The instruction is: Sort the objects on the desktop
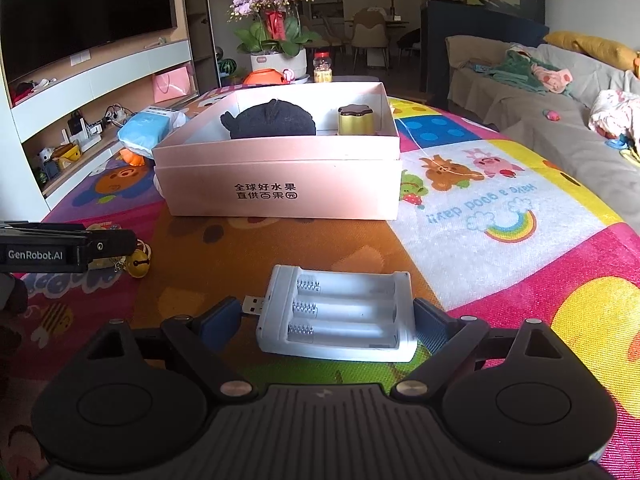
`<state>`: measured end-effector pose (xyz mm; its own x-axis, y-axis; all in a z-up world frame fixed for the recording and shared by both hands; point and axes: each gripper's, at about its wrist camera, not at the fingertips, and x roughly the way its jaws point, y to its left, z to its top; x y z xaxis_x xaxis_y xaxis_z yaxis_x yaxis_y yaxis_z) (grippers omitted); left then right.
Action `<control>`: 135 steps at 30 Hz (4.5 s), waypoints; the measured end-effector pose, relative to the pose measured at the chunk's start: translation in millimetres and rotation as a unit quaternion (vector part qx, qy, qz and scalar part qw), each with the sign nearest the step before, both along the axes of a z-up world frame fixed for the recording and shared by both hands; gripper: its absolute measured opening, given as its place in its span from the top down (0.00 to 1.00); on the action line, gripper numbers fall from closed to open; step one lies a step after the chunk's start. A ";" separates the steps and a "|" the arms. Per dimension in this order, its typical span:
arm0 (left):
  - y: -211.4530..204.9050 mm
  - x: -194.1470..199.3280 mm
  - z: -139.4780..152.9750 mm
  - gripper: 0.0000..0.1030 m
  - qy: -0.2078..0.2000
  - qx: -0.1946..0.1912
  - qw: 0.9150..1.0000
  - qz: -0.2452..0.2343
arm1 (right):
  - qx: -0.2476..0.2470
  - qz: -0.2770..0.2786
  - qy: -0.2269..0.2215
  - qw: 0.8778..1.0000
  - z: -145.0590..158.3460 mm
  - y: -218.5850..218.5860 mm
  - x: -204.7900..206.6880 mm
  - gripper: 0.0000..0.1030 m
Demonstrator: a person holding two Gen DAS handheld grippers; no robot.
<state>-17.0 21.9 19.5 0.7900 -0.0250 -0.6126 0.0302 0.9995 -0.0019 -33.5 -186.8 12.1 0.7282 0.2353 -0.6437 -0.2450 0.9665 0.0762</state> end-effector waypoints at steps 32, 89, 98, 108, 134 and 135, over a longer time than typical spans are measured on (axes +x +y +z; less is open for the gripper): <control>6.6 -29.6 13.1 0.33 -0.008 0.006 0.999 -0.031 | -0.042 0.019 0.010 0.999 0.6 14.2 3.1 0.12; 82.8 8.7 9.0 0.01 -0.074 -0.012 0.996 0.051 | 0.009 0.150 -0.037 0.988 115.0 135.2 126.0 0.04; 95.3 3.1 2.0 0.00 -0.072 -0.038 0.995 0.051 | 0.041 0.121 0.065 0.990 69.4 237.4 223.0 0.10; 98.2 3.5 -0.2 0.00 -0.068 -0.054 0.995 0.053 | 0.016 0.178 0.053 0.982 89.8 213.3 173.6 0.54; 25.2 58.4 -2.3 0.00 -0.053 0.028 0.982 -0.178 | 0.070 -0.009 0.028 0.997 26.4 -36.7 21.1 0.05; 20.5 66.6 -3.1 0.00 -0.050 0.032 0.979 -0.195 | 0.074 -0.010 0.028 0.997 24.9 -34.8 22.6 0.03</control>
